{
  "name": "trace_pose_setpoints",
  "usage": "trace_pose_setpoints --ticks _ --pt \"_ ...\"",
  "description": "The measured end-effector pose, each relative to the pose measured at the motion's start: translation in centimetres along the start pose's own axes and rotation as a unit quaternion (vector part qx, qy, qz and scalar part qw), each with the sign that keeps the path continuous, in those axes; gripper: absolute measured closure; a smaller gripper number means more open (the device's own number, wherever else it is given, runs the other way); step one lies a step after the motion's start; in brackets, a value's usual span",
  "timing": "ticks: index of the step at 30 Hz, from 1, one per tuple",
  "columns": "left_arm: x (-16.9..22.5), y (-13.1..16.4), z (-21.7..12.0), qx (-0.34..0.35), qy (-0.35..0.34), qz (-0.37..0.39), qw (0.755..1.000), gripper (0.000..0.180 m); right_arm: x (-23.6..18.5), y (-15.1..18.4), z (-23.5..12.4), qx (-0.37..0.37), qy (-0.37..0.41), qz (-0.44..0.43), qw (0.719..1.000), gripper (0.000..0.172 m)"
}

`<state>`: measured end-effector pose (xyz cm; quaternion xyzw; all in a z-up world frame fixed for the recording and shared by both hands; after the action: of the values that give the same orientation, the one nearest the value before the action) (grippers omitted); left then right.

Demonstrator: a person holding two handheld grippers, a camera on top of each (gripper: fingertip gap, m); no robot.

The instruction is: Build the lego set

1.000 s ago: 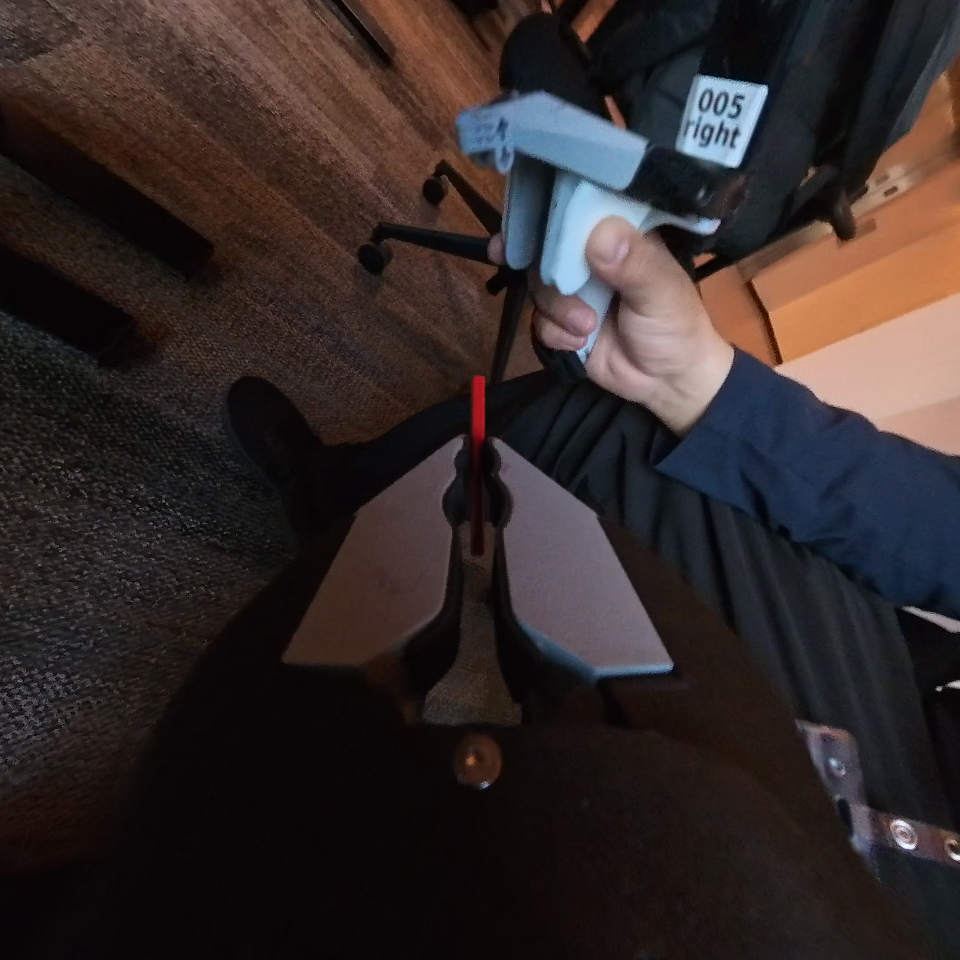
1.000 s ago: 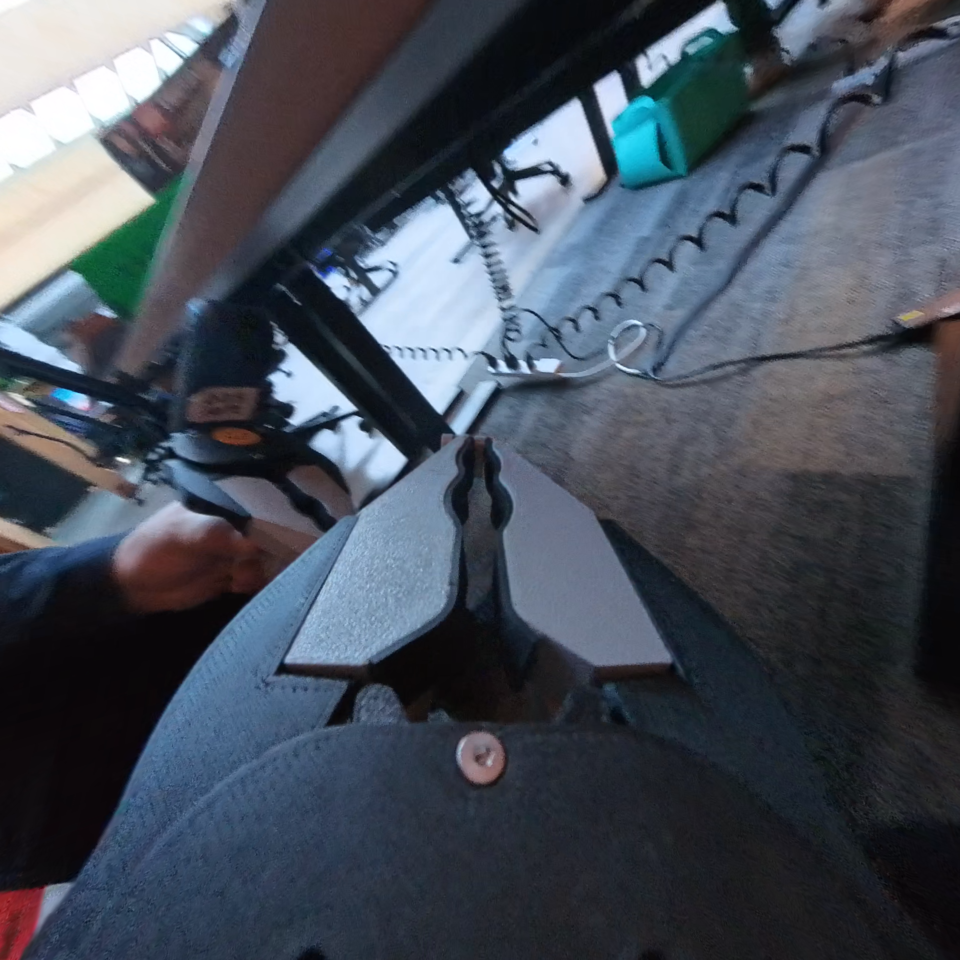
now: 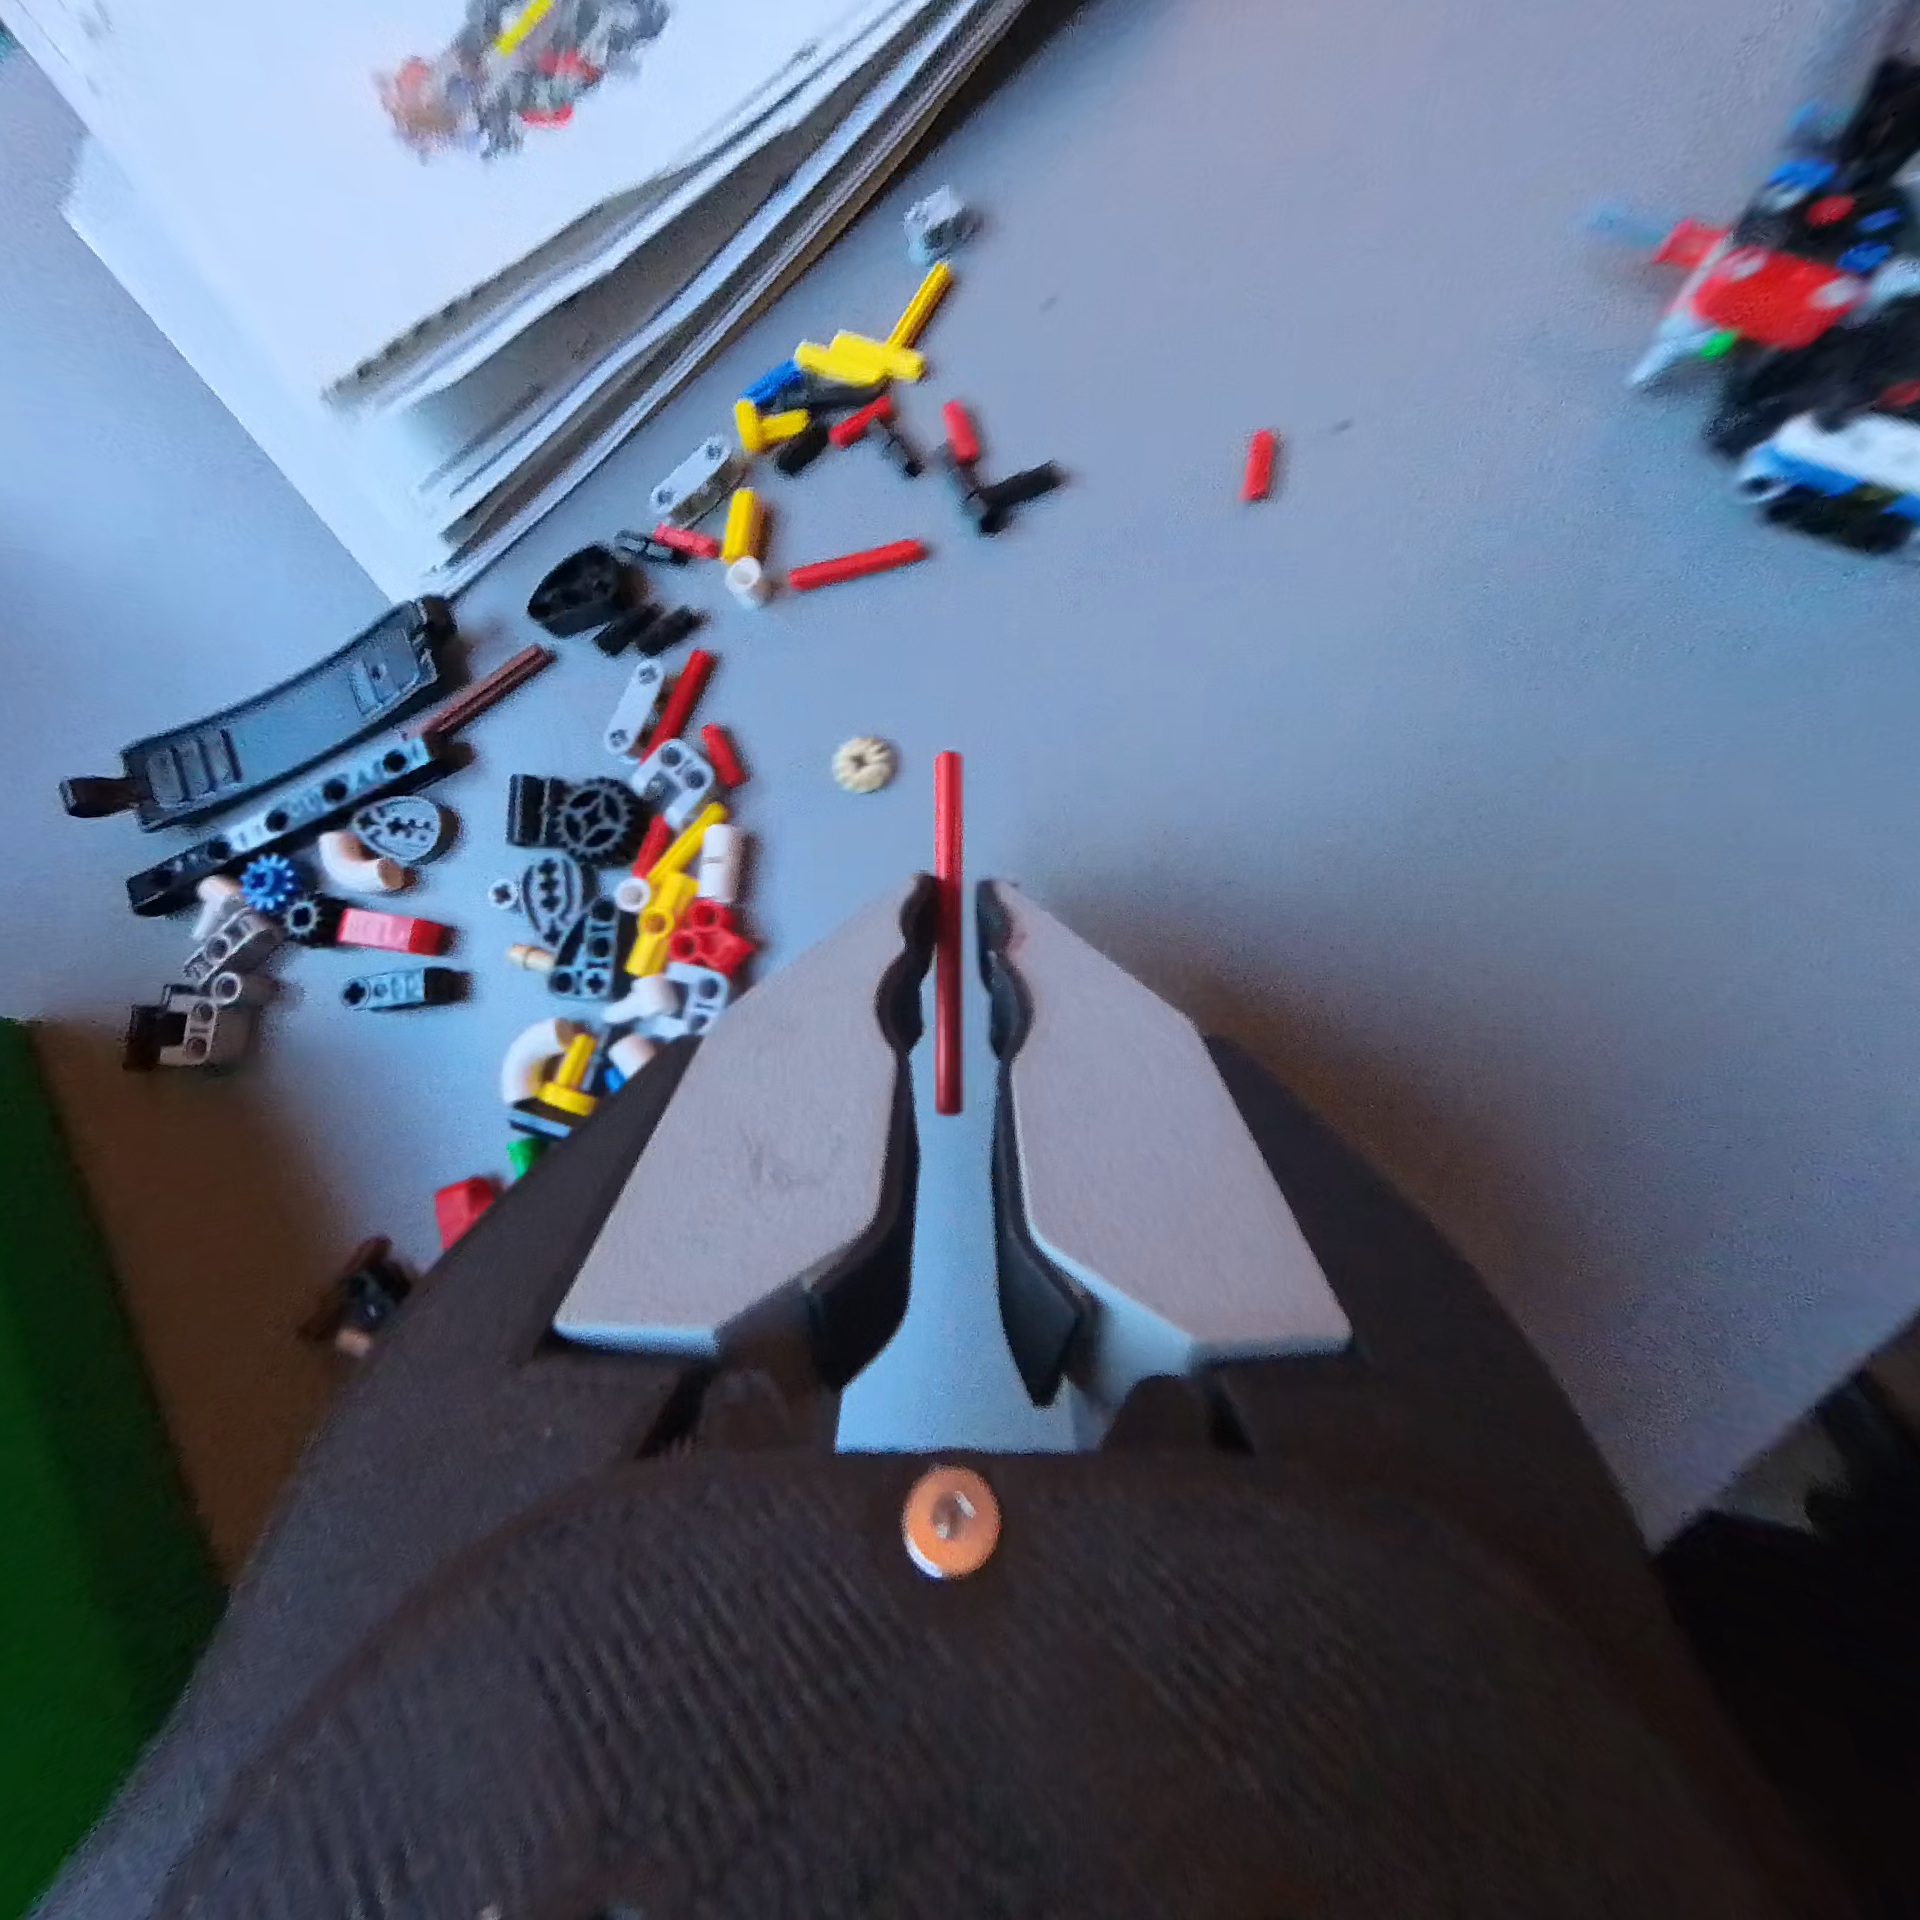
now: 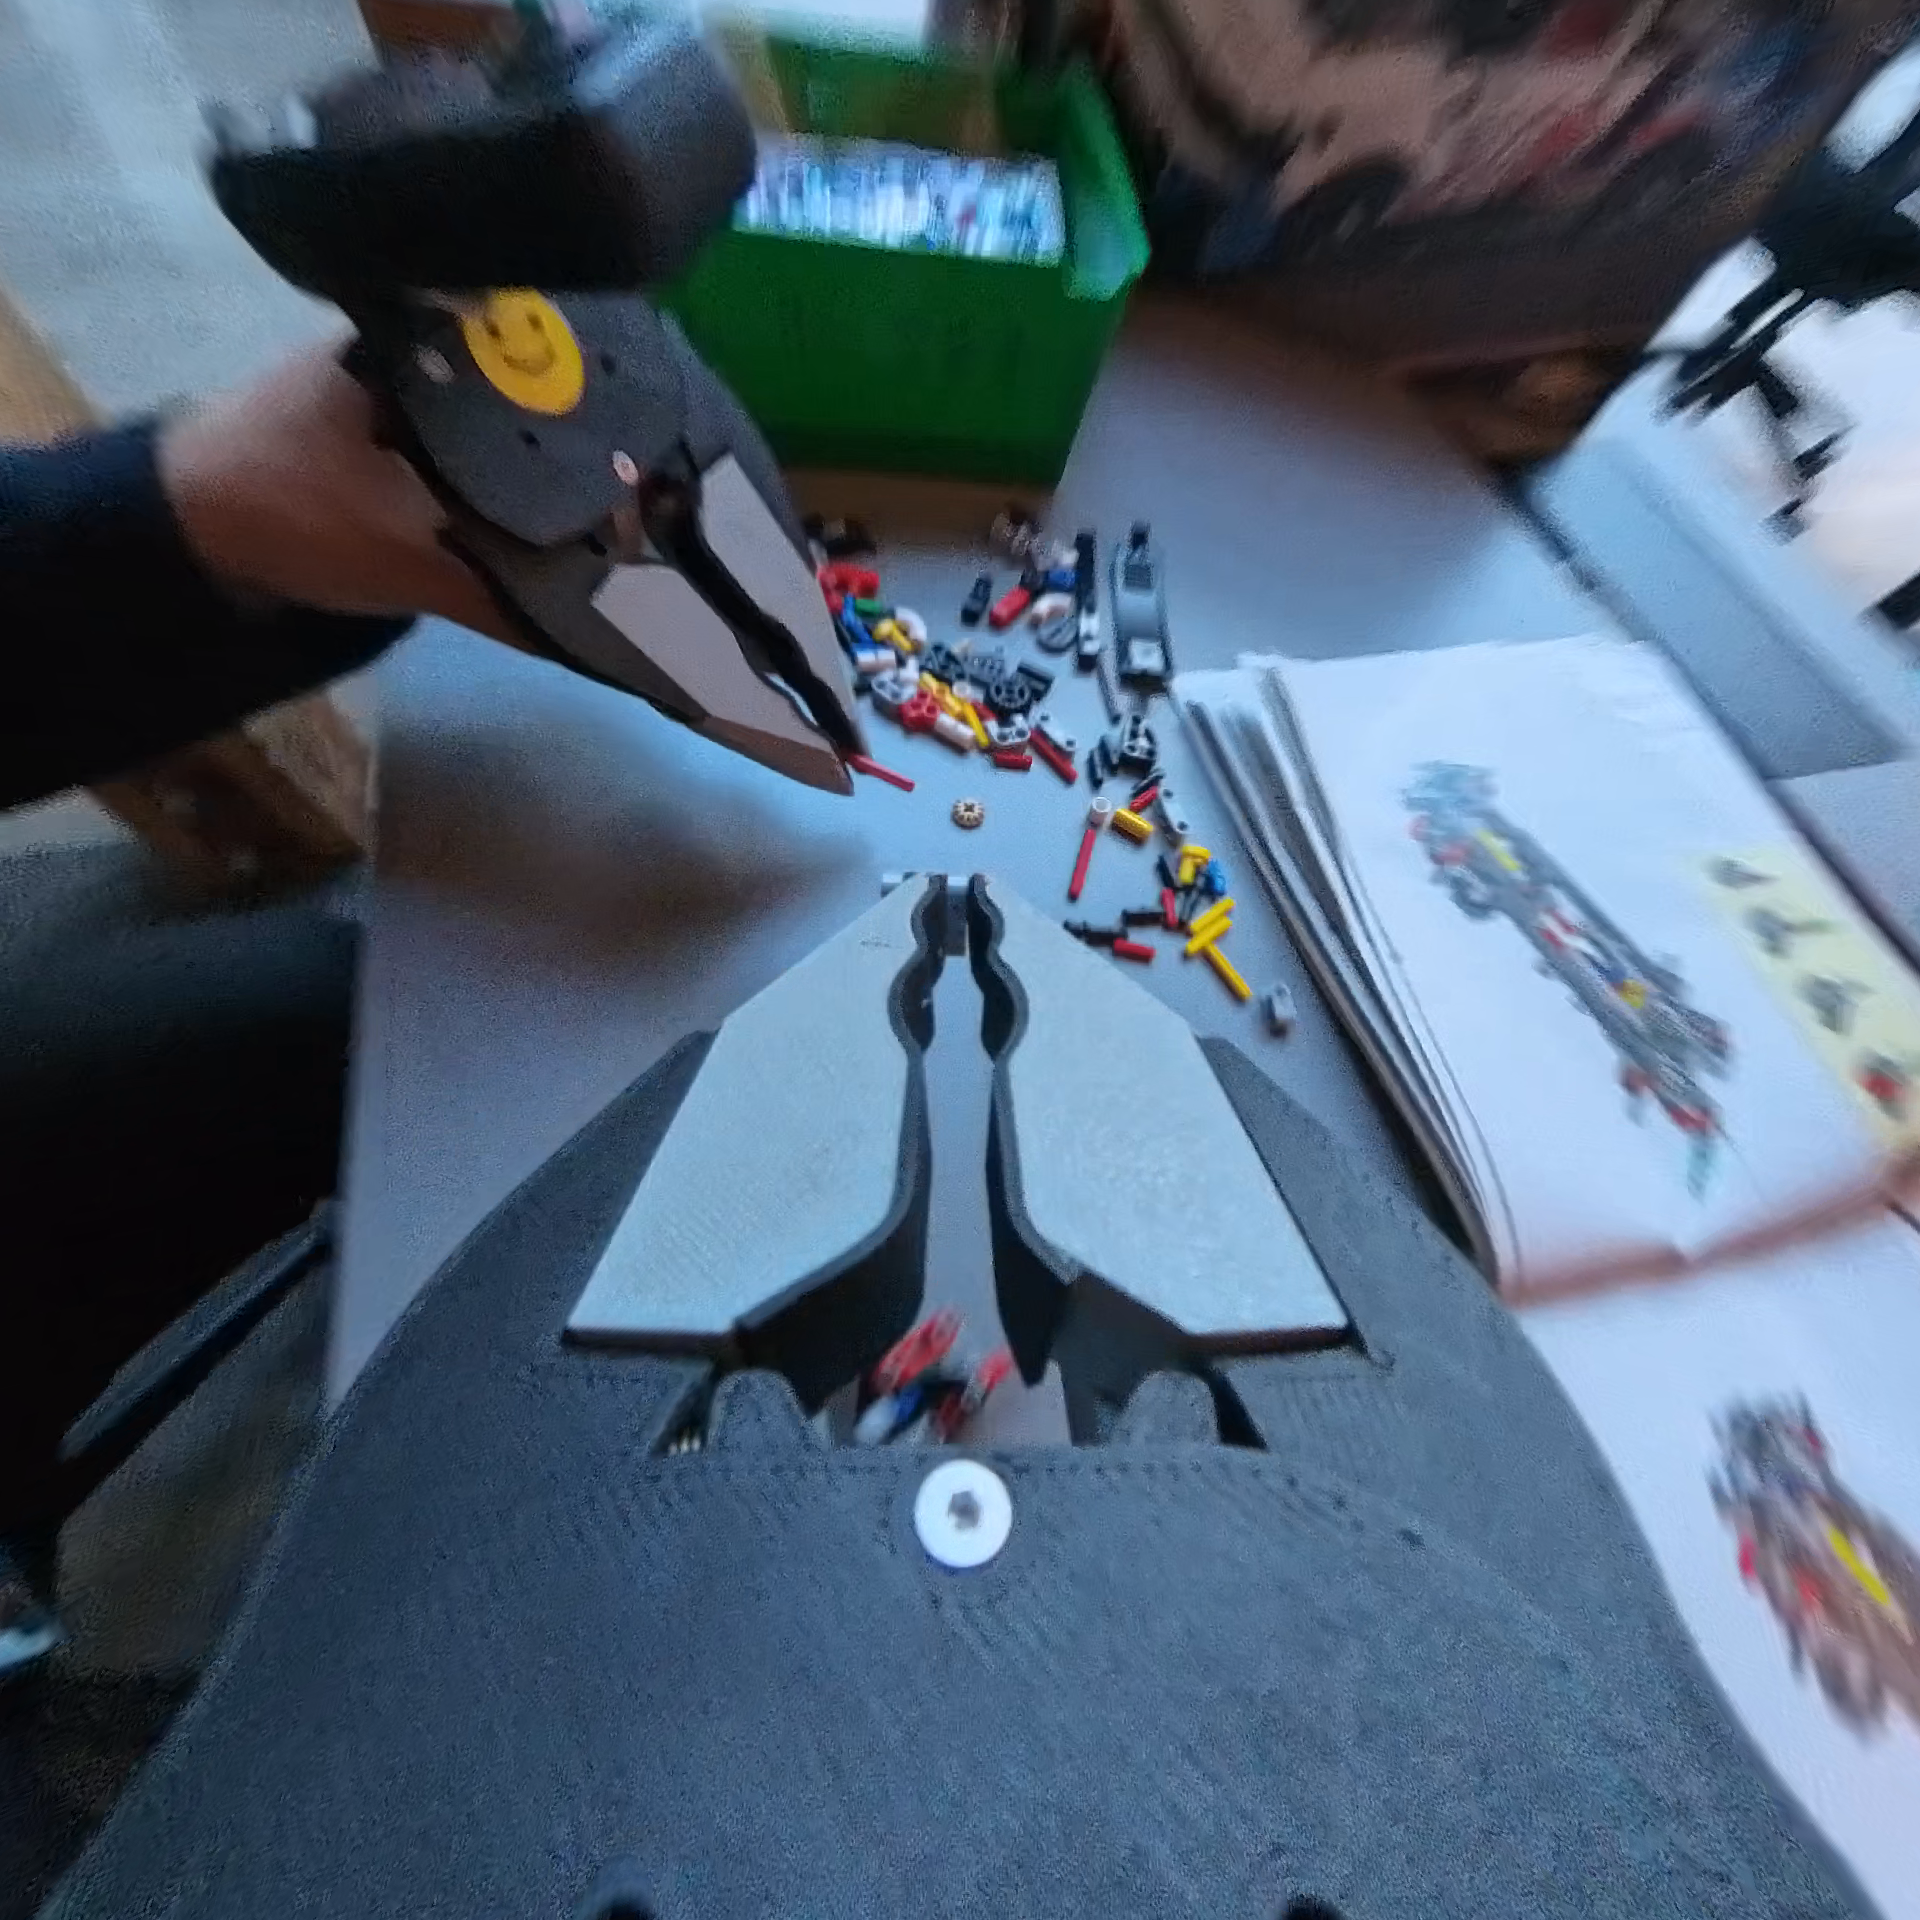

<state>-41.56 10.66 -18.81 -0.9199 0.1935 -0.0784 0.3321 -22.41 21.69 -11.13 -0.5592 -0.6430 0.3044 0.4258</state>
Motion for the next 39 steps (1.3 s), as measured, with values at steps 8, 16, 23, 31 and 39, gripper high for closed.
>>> trace_pose_setpoints --ticks 8,16,23,31,39 --pt "-5.0 1.3 -0.6 0.012 0.098 -0.015 0.995 0.139 2.4 -0.3 14.4 -0.276 -0.052 -0.051 0.958 0.142" --pt "-7.2 0.3 -1.3 0.023 0.123 0.003 0.992 0.139 4.7 -0.6 8.6 -0.257 -0.066 -0.043 0.963 0.144" --pt "-9.5 -0.4 -8.2 -0.047 -0.017 -0.003 0.999 0.142 7.7 5.5 -4.9 -0.158 0.015 0.054 0.986 0.146" --pt "-3.4 -5.8 -5.0 -0.007 0.130 0.039 0.991 0.137 5.4 11.0 -12.3 -0.118 -0.003 0.051 0.992 0.108" --pt "7.5 -6.2 5.2 -0.143 0.264 0.137 0.944 0.130 3.6 13.7 -10.0 -0.216 0.060 -0.079 0.971 0.097"
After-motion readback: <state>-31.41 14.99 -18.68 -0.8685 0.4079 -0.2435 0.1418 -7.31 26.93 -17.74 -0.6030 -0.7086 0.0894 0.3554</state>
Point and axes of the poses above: each gripper's, where its closed fingertips meet, z out along the fingers, y out of its underside, x = y × z across the jaws, the point moved 10 cm from there along -z, back along the fingers, and after that the axes turned 11 degrees about y, right-handed, at the moved point
